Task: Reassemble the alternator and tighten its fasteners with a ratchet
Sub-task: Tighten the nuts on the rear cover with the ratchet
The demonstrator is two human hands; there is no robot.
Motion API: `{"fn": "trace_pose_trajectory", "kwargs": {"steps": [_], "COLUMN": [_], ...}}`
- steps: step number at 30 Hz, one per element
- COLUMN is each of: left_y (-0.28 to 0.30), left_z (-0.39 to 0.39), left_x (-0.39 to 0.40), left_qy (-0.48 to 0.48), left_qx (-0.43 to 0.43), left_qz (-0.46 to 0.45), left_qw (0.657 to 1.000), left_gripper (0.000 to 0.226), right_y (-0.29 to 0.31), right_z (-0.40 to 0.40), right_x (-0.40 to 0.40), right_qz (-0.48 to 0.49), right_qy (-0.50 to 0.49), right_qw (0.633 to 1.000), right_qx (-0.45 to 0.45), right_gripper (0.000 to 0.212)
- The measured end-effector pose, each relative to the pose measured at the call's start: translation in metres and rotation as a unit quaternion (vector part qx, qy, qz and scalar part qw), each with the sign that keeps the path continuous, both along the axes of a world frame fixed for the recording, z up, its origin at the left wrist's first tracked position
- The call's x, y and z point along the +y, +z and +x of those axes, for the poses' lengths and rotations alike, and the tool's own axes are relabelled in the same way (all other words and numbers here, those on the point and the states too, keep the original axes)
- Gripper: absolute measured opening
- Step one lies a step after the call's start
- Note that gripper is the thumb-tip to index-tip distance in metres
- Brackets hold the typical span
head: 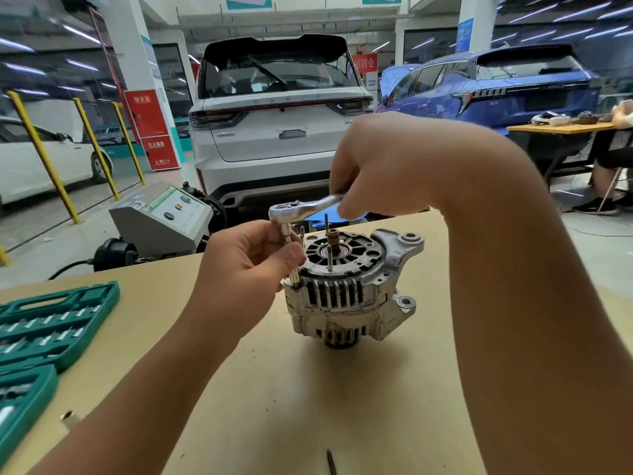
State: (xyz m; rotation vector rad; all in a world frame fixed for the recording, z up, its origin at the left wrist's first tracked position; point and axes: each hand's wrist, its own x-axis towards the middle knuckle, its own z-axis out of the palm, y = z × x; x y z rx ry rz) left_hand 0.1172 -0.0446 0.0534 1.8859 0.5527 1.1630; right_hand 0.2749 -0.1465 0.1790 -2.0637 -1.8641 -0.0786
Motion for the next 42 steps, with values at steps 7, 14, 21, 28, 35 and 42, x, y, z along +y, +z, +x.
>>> {"fn": "trace_pose_trajectory", "kwargs": {"steps": [7, 14, 21, 28, 35, 42], "left_y": [-0.002, -0.003, -0.001, -0.002, -0.004, 0.0], "left_z": [0.001, 0.002, -0.002, 0.0, -0.001, 0.0], "left_x": [0.001, 0.003, 0.007, 0.003, 0.005, 0.003], "left_qy": [0.002, 0.011, 0.001, -0.006, -0.002, -0.008], "left_qx": [-0.013, -0.012, 0.0, -0.021, -0.022, -0.023], "left_qz": [-0.005, 0.002, -0.004, -0.002, 0.006, 0.016], "left_qw": [1.0, 1.0, 1.0, 1.0, 1.0, 1.0], "left_gripper": [0.012, 0.014, 0.021, 0.01, 0.01, 0.025], "right_y": [-0.003, 0.002, -0.004, 0.0, 0.004, -0.006], "right_z": [-0.001, -0.002, -0.003, -0.001, -0.009, -0.007], "right_x": [-0.005, -0.01, 0.002, -0.005, -0.014, 0.003], "right_qz": [-0.001, -0.067, 0.017, -0.009, -0.068, 0.006], "right_qy": [0.032, 0.06, -0.019, 0.014, 0.059, -0.023], "right_qw": [0.999, 0.995, 1.0, 0.999, 0.995, 1.0], "right_qx": [0.041, 0.031, 0.004, 0.032, 0.036, 0.005], "right_gripper": [0.021, 0.018, 0.015, 0.014, 0.018, 0.015]}}
